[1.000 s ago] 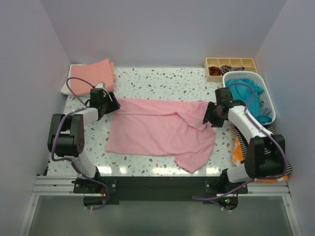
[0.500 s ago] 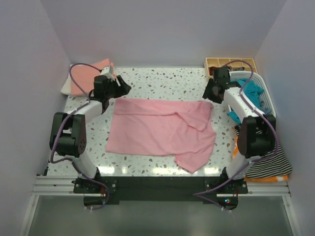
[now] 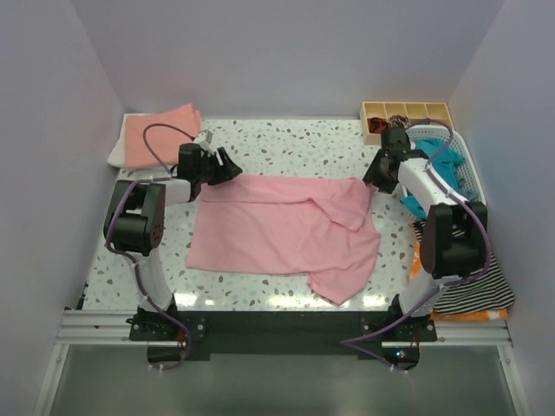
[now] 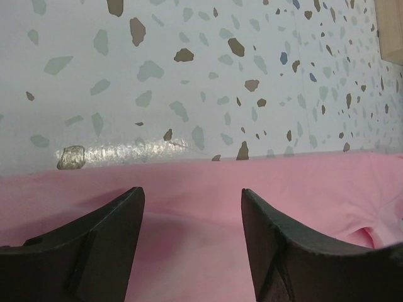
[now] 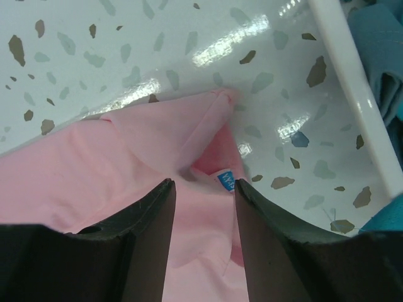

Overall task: Fold and stack the t-shirts
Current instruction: Fold the flattened tshirt in 1/3 of the way

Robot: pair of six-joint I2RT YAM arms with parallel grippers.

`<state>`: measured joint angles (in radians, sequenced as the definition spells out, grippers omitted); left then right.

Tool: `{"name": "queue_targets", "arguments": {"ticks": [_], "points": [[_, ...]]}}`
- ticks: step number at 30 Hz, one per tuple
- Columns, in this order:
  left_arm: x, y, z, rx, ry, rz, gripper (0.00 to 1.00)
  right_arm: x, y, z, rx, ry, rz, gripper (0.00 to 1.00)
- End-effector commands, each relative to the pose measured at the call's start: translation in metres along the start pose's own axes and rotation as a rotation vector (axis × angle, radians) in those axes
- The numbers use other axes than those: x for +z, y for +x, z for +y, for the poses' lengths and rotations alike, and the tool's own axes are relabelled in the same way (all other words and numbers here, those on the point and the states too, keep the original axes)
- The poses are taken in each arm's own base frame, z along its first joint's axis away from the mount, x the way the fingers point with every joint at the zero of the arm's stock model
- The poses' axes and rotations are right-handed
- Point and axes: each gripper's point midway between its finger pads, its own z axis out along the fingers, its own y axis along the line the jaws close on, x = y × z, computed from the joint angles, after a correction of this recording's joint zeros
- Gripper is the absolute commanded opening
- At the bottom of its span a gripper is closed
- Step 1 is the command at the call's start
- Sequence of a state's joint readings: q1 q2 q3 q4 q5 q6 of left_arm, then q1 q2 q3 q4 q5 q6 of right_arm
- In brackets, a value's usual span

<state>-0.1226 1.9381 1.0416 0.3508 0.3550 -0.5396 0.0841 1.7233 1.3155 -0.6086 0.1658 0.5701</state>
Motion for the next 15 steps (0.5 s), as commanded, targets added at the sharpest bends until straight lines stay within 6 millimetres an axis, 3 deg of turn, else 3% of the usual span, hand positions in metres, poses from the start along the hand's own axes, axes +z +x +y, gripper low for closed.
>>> {"name": "queue_targets", "arguments": {"ticks": [1,8,9,11,15], "points": [[0.007,-0.012,-0.006,0.016,0.048,-0.040,0.67,-0.002,-0.010,-0.002,0.106,-0.059,-0.047,0.47],[0.009,-0.010,-0.002,0.027,0.040,-0.039,0.67,0.009,-0.022,0.005,0.171,-0.154,-0.091,0.47],[0.009,-0.010,-0.003,0.029,0.040,-0.039,0.67,0.012,-0.016,0.007,0.192,-0.180,-0.079,0.47],[0.009,-0.011,-0.003,0.032,0.039,-0.041,0.67,0.016,-0.030,0.005,0.252,-0.250,-0.106,0.47],[0.008,-0.012,-0.003,0.040,0.037,-0.044,0.67,0.018,-0.032,0.006,0.334,-0.333,-0.120,0.47]]}}
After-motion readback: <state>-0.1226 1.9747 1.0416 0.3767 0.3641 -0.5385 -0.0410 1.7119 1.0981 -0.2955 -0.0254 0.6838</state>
